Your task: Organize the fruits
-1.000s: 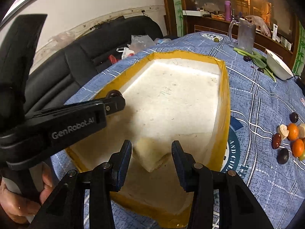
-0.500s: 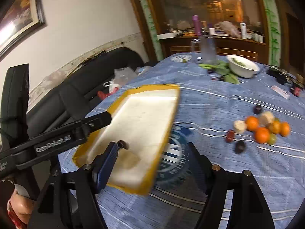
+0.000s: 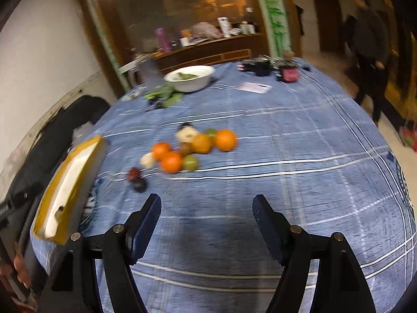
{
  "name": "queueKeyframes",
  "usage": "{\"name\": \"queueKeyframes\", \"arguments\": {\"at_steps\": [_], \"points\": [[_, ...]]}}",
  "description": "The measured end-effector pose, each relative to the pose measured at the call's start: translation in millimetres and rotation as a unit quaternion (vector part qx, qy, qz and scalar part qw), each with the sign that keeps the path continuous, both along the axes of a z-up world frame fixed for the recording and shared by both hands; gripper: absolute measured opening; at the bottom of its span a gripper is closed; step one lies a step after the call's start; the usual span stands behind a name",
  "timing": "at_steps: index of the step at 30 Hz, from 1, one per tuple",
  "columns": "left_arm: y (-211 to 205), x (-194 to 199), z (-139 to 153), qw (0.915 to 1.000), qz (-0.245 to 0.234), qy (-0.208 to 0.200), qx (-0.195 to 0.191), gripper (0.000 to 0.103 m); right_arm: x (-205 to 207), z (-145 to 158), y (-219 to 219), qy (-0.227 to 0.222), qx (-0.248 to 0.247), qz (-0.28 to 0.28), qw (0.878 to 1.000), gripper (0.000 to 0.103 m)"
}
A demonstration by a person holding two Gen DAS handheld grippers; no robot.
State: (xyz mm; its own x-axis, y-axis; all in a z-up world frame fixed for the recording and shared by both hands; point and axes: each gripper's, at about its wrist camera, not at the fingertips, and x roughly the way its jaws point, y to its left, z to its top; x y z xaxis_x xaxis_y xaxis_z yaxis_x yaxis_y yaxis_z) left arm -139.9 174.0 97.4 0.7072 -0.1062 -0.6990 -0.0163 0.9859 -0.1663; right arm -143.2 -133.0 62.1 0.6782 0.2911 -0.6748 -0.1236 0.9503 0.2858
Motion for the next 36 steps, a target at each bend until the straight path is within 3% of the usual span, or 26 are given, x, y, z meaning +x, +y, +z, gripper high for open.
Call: {"name": "queueKeyframes", "arguments": {"at_steps": [4, 8, 11, 13, 18, 26, 28, 30, 33, 36], "points": [[-33.9, 14.1, -12.5, 0.9988, -0.046, 0.016, 0.001, 0.077, 20.9, -8.8, -9.0, 0.016, 0.011, -0.005, 1.000, 0.077], [-62.9, 22.4, -23.8, 0.9965, -0.079, 0.021, 0.017, 0.076, 36.2, -13.2, 8.2, 0.017, 0.011, 0.023, 1.000, 0.075], [-69.1, 26.3, -27.0, 0.9956, -0.090, 0.020, 0.021, 0.061, 48.2, -11.4, 24.1, 0.007, 0.002, 0.043, 0.999, 0.074], [-69.7, 28.0, -30.0, 0.9954, -0.091, 0.020, 0.023, 0.055, 58.7, -11.2, 34.1, 0.007, -0.005, 0.053, 0.999, 0.068], [-61.2, 35.8, -38.9, 0.9961, -0.080, 0.036, 0.009, 0.054, 79.8, -19.0, 68.0, 0.015, -0.015, 0.095, 0.995, 0.058], [-48.9, 37.4, -40.9, 0.9967, -0.070, 0.040, 0.000, 0.054, 103.1, -29.9, 106.8, 0.009, -0.113, 0.099, 0.989, 0.056], [-49.9, 36.9, -41.7, 0.9966, -0.072, 0.041, -0.001, 0.054, 105.9, -34.0, 118.2, 0.001, -0.165, 0.096, 0.982, 0.056], [-52.2, 35.9, -42.2, 0.9964, -0.075, 0.041, 0.001, 0.054, 106.6, -35.5, 123.1, -0.008, -0.183, 0.101, 0.978, 0.056], [-54.4, 36.3, -42.0, 0.9961, -0.077, 0.041, 0.001, 0.054, 105.0, -32.8, 120.6, -0.014, -0.175, 0.099, 0.980, 0.044], [-58.6, 37.4, -41.4, 0.9957, -0.082, 0.041, 0.001, 0.054, 101.5, -27.6, 109.0, -0.003, -0.119, 0.103, 0.988, 0.023]]}}
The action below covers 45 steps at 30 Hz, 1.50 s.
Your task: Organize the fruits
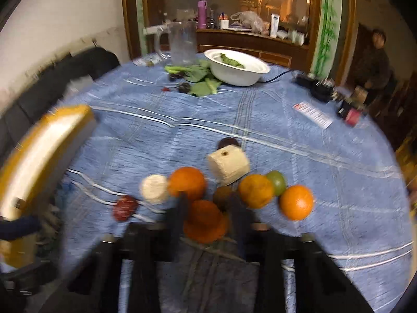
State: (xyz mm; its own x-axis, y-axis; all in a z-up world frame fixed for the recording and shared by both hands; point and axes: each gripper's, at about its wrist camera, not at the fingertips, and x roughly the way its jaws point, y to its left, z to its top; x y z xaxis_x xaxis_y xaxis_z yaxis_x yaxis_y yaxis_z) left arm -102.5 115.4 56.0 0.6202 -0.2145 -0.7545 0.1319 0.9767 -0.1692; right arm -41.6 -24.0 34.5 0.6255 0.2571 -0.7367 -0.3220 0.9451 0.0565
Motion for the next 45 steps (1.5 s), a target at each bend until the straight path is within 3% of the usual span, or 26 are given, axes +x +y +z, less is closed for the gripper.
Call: {"name": "queueKeyframes", "arguments": {"at_steps": [1, 7, 12, 16, 22, 26, 31, 36, 40, 43, 45], "points": [[-2.0, 1.0, -0.2, 1.0000, -0.002, 0.001, -0.001, 0.054, -2.5, 1.2, -1.8, -0.003, 0.007, -0.003, 1.000, 0.015], [-16.9, 18.1, 5.0, 0.9999, -0.010, 0.003, -0.002, 0.054, -17.8, 9.5, -36.7, -0.009, 0.085, -0.024, 0.996, 0.015], [-40.8, 59.6, 9.3, 0.9994, -0.022, -0.003, 0.025, 0.054, -16.8, 5.2, -64.3, -0.006, 0.133, -0.054, 0.990, 0.015], [-54.5, 103.2, -7.1, 0.9991, -0.028, 0.025, 0.020, 0.054, -13.6, 4.1, -83.3, -0.005, 0.158, -0.082, 0.984, 0.015], [-66.6, 136.1, -33.9, 0.9969, -0.059, 0.050, 0.016, 0.053, -9.2, 1.0, -112.7, 0.004, 0.197, -0.120, 0.973, 0.016], [-70.0, 141.2, -36.1, 0.9966, -0.061, 0.045, 0.032, 0.053, -8.4, 0.8, -117.8, 0.005, 0.202, -0.127, 0.971, 0.023], [-67.9, 137.6, -35.9, 0.9965, -0.063, 0.040, 0.038, 0.048, -8.9, 0.3, -128.4, -0.002, 0.206, -0.154, 0.966, 0.040], [-75.7, 142.3, -37.5, 0.9950, -0.068, 0.042, 0.060, 0.052, 0.4, -4.7, -127.8, 0.015, 0.205, -0.154, 0.966, 0.041], [-85.9, 143.9, -42.8, 0.9927, -0.071, 0.035, 0.092, 0.054, 21.2, -6.6, -115.6, 0.030, 0.166, -0.141, 0.976, 0.041], [-86.2, 141.9, -41.3, 0.9926, -0.067, 0.030, 0.097, 0.048, 34.3, -15.1, -107.1, 0.043, 0.136, -0.130, 0.981, 0.042], [-84.6, 139.5, -38.9, 0.9930, -0.066, 0.026, 0.094, 0.044, 37.3, -23.6, -107.3, 0.054, 0.149, -0.123, 0.980, 0.044]]}}
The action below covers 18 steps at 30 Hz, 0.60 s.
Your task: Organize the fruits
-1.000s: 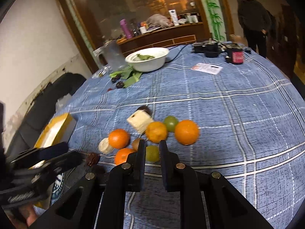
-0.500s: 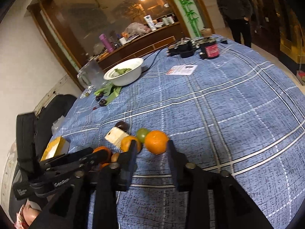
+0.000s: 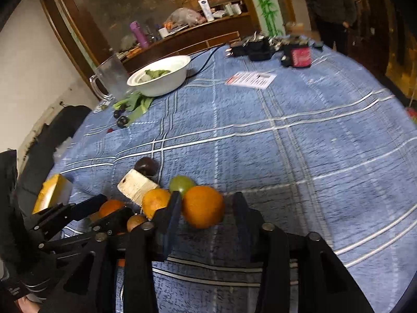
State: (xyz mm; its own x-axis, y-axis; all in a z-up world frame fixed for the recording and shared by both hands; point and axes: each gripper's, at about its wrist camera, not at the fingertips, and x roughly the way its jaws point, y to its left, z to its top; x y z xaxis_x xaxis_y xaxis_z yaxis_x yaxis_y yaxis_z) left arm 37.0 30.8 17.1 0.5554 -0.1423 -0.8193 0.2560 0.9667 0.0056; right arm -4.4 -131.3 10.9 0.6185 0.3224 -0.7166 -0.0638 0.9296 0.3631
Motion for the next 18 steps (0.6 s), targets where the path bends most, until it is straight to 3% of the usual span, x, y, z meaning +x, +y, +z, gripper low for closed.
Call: {"name": "queueKeyframes", "arguments": {"at_steps": [2, 3, 10, 18], "points": [[0.0, -2.6, 3.0, 1.0000, -0.001, -0.001, -0.006, 0.033, 0.2, -1.5, -0.3, 0.002, 0.008, 0.004, 1.000, 0.043], [0.3, -4.8, 4.7, 0.9999, 0.000, 0.002, -0.011, 0.033, -0.5, -2.0, -0.5, 0.001, 0.018, 0.013, 1.000, 0.035], [11.0, -32.2, 19.3, 0.9989, 0.005, -0.018, -0.044, 0.033, -9.4, 3.9, -11.6, -0.015, 0.036, 0.000, 0.999, 0.035], [61.9, -75.4, 57.3, 0.9914, 0.048, -0.058, -0.107, 0.033, -14.6, 8.7, -13.6, -0.021, 0.036, -0.011, 0.999, 0.035]]}}
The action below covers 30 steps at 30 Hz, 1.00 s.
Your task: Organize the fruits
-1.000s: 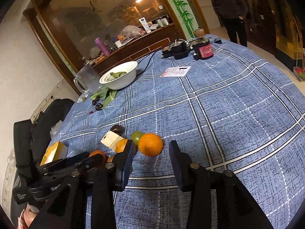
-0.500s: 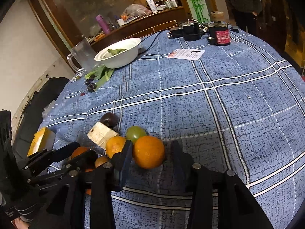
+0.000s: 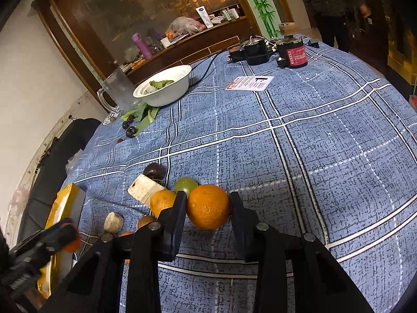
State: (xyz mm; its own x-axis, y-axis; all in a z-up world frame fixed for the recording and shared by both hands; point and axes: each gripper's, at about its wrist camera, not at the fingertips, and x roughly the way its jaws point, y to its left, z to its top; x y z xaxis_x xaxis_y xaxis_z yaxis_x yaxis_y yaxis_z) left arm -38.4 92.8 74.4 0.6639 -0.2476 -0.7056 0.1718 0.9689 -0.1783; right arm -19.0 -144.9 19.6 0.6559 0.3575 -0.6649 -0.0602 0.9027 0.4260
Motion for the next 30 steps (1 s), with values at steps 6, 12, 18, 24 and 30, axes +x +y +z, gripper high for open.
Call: {"name": "queueKeyframes", "arguments": {"at_steps": [6, 12, 18, 24, 30], "points": [[63.3, -38.8, 20.2, 0.9973, 0.064, -0.022, -0.028, 0.033, -28.0, 31.3, 31.7, -0.030, -0.002, 0.041, 0.999, 0.035], [131.7, -71.9, 16.0, 0.9882, 0.150, -0.026, -0.021, 0.033, -60.4, 67.2, 117.3, -0.054, 0.002, 0.145, 0.988, 0.036], [187.4, -92.2, -8.3, 0.9764, 0.214, 0.001, -0.033, 0.033, -93.2, 68.3, 233.8, -0.045, -0.011, 0.262, 0.964, 0.036], [218.8, -106.2, -16.8, 0.9687, 0.244, 0.008, -0.043, 0.034, -114.6, 47.9, 307.9, -0.030, -0.059, 0.319, 0.946, 0.037], [224.8, -111.4, -15.2, 0.9684, 0.244, 0.001, -0.053, 0.048, -111.2, 38.0, 332.7, -0.022, -0.088, 0.330, 0.940, 0.040]]}}
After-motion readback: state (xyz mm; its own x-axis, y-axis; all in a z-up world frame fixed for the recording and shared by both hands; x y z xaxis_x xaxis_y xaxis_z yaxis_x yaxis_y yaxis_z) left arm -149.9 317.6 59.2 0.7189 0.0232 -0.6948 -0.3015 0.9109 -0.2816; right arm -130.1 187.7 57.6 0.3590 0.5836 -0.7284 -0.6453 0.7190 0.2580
